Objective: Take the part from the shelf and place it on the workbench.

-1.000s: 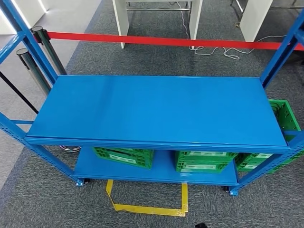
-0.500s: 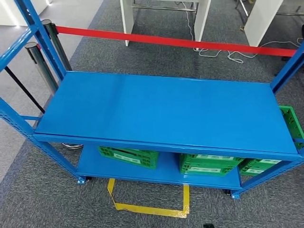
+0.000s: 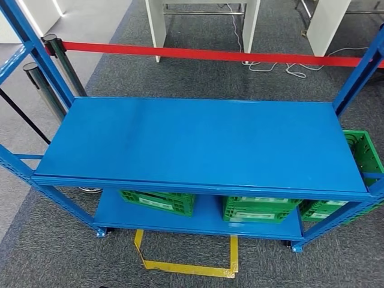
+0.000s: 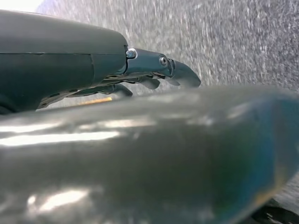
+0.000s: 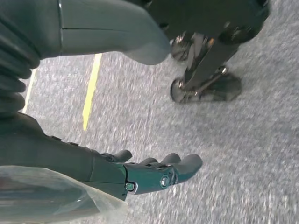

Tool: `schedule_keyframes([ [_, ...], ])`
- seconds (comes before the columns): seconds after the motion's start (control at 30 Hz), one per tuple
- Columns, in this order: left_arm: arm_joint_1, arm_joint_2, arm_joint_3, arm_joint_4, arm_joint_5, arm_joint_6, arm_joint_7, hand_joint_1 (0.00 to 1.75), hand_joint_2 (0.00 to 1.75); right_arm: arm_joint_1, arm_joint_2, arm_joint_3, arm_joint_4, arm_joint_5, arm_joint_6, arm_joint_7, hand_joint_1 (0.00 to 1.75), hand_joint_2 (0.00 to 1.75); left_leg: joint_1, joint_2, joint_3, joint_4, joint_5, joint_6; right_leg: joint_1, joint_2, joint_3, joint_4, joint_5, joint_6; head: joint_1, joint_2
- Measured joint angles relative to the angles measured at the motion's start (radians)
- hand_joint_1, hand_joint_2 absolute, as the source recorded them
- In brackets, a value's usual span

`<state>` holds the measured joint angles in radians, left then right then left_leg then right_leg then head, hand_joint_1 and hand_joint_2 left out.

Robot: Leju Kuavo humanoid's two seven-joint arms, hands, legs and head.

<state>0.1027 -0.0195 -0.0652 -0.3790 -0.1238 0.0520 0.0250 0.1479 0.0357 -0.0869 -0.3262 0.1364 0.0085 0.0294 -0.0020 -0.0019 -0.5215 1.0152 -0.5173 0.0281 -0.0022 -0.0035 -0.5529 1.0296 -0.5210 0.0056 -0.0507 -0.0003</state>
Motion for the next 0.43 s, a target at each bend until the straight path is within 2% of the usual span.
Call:
schedule_keyframes([
  [0.03, 0.006, 0.002, 0.007, 0.000, 0.024, -0.010, -0.005, 0.00, 0.00, -0.001, -0.003, 0.009, -0.006, -0.027, -0.001, -0.005, 0.00, 1.75, 0.001, -0.001, 0.000, -0.003, 0.001, -0.012, 0.000, -0.001, 0.000, 0.000, -0.001, 0.000, 0.000, 0.000],
  [0.1, 0.020, 0.006, 0.019, 0.000, 0.071, -0.029, -0.015, 0.00, 0.00, -0.001, -0.008, 0.025, -0.017, -0.080, -0.003, -0.015, 0.00, 1.75, 0.001, -0.001, 0.001, -0.005, 0.001, -0.018, 0.000, 0.000, 0.000, 0.001, 0.000, -0.001, 0.000, 0.000],
  [0.23, 0.034, 0.010, 0.034, 0.000, 0.115, -0.046, -0.025, 0.00, 0.00, -0.001, -0.017, 0.044, -0.031, -0.130, -0.008, -0.025, 0.00, 0.00, 0.001, -0.001, 0.000, -0.005, 0.002, -0.021, 0.000, 0.000, -0.001, 0.001, 0.000, -0.002, 0.000, 0.000],
  [0.43, 0.039, 0.011, 0.043, 0.000, 0.118, -0.049, -0.025, 0.00, 0.00, 0.000, -0.022, 0.057, -0.042, -0.133, -0.008, -0.027, 0.00, 0.00, 0.000, -0.001, 0.000, -0.005, 0.001, -0.023, -0.001, 0.000, 0.000, 0.000, 0.000, -0.002, 0.000, 0.000],
])
